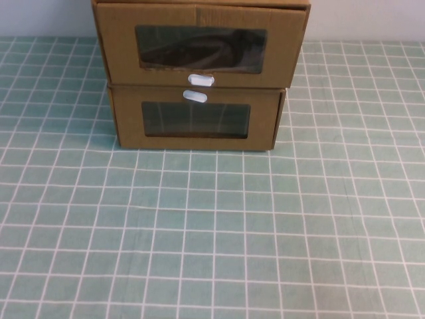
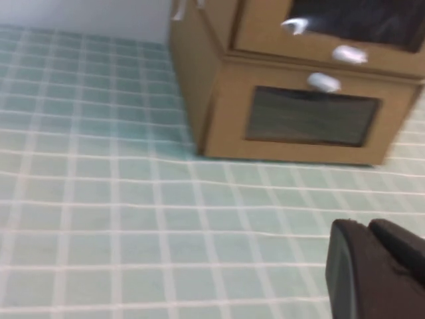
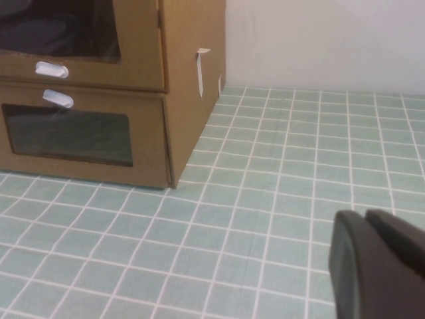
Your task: Close the shoe box
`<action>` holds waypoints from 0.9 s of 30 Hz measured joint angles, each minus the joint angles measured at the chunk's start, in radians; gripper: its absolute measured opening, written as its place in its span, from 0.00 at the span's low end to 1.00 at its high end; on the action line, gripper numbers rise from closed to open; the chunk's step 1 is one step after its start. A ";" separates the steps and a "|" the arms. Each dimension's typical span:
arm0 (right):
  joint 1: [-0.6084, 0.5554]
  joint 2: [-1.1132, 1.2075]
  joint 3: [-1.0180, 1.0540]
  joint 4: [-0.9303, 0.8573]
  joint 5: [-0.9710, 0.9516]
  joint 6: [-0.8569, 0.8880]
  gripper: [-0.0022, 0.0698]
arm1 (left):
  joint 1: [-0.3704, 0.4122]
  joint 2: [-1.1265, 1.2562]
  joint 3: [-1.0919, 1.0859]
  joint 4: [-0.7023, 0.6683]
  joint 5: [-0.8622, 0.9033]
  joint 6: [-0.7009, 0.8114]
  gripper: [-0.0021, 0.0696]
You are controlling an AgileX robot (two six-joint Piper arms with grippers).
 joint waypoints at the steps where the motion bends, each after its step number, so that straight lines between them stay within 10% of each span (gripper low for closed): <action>1: 0.000 0.000 0.000 0.000 0.000 0.000 0.01 | 0.000 0.000 0.014 0.021 -0.020 0.000 0.02; 10: 0.000 0.000 0.000 -0.002 0.000 0.000 0.01 | 0.000 -0.134 0.291 0.260 -0.285 0.000 0.02; 27: 0.000 0.000 0.000 -0.002 -0.002 0.000 0.01 | 0.000 -0.138 0.451 0.277 -0.293 -0.006 0.02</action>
